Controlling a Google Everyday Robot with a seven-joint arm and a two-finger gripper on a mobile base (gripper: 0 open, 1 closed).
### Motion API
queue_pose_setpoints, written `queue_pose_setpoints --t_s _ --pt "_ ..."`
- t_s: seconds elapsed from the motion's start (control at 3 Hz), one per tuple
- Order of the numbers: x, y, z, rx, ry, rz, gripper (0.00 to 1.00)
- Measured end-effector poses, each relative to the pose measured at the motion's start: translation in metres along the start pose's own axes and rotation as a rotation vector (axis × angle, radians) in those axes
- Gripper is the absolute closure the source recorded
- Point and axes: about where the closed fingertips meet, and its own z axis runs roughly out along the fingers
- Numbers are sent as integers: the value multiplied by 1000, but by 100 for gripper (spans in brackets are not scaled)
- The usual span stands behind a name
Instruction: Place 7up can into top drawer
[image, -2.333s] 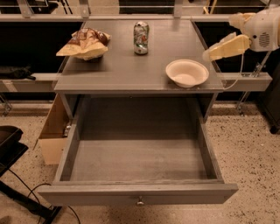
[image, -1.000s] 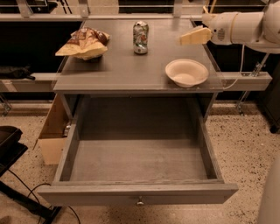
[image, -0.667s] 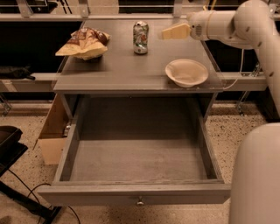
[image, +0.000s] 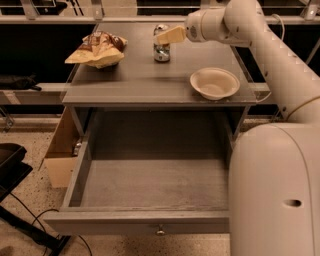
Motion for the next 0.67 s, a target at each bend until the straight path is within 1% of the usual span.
queue_pose_setpoints --t_s 0.33,0.67 --pt "1 17 32 -23 11 -6 0" --pt "2 31 54 -55 1 6 0"
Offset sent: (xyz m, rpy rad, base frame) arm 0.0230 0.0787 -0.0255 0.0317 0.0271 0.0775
